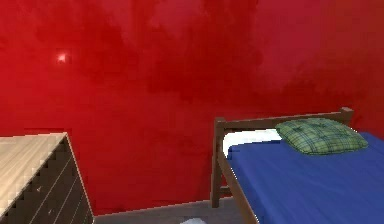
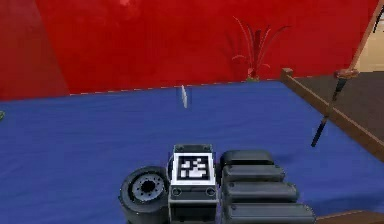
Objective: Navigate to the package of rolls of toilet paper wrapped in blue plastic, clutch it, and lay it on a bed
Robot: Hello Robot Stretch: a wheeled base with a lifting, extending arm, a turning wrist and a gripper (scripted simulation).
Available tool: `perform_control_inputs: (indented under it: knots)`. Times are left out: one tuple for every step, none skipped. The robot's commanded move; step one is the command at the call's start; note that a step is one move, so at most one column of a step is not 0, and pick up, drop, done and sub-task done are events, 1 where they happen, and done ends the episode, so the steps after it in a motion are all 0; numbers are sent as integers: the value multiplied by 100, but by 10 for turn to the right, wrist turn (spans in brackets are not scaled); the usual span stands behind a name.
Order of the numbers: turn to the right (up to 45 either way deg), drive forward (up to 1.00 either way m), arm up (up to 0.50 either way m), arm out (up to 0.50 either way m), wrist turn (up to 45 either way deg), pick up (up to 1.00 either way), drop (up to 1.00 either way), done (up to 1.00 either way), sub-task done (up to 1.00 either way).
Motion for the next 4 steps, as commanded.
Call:
perform_control_inputs:
  knots:
    - [0, 0, 0, 48, 0, 0, 0, 0, 0]
    - [0, 0, 0, 0, 450, 0, 0, 0, 0]
    - [0, 0, 0, 0, 420, 0, 0, 0, 0]
    - [0, 0, -2, 0, 0, 0, 0, 0, 0]
